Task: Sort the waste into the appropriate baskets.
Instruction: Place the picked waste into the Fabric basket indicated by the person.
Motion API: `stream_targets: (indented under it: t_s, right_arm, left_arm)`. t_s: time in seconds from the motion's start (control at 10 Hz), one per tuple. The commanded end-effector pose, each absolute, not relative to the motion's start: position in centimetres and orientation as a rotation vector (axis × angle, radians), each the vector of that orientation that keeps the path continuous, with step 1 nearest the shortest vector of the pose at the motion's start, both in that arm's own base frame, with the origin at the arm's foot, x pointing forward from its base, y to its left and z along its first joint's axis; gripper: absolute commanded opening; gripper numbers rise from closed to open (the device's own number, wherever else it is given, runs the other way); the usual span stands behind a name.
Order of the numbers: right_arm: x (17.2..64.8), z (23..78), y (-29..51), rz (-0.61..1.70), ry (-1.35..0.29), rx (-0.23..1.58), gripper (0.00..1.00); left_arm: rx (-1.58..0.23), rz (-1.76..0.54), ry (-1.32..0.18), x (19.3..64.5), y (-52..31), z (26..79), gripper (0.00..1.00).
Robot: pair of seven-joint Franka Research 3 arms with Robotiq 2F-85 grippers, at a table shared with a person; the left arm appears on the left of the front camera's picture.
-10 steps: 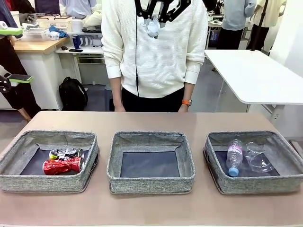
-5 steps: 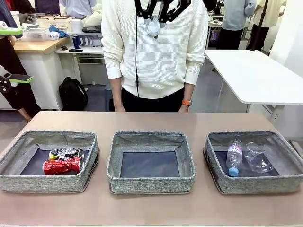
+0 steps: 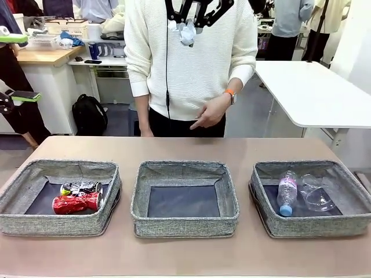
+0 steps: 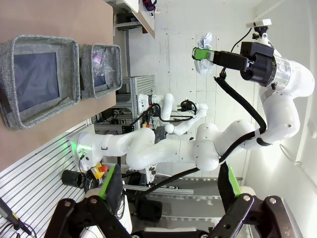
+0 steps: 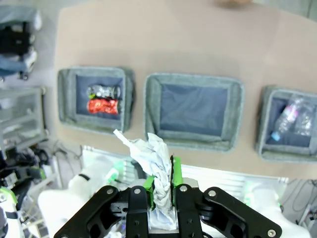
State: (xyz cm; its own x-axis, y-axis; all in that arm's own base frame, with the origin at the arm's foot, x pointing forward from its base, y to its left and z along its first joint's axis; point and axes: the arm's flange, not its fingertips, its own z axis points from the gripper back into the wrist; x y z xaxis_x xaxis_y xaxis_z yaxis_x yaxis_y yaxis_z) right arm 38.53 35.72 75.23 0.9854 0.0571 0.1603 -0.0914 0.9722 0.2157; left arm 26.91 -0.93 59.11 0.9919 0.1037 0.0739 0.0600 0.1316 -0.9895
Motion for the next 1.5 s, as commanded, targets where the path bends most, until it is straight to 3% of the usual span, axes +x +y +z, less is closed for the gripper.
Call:
stream_targets:
  t_s: [0.0, 1.1, 1.4]
  right_arm:
    - [38.4, 75.2, 35.6, 0.071, -0.16, 0.221, 0.08]
    - [38.5, 75.2, 35.7, 0.075, -0.154, 0.224, 0.08]
    - [38.1, 63.5, 35.5, 0.101, -0.049, 0.205, 0.08]
  left_arm:
    - [-1.437, 0.007, -0.138, 26.8, -0.6, 59.1, 1.0]
    - [-1.437, 0.007, -0.138, 26.8, -0.6, 59.1, 1.0]
    - [-1.437, 0.007, -0.138, 26.8, -0.6, 59.1, 1.0]
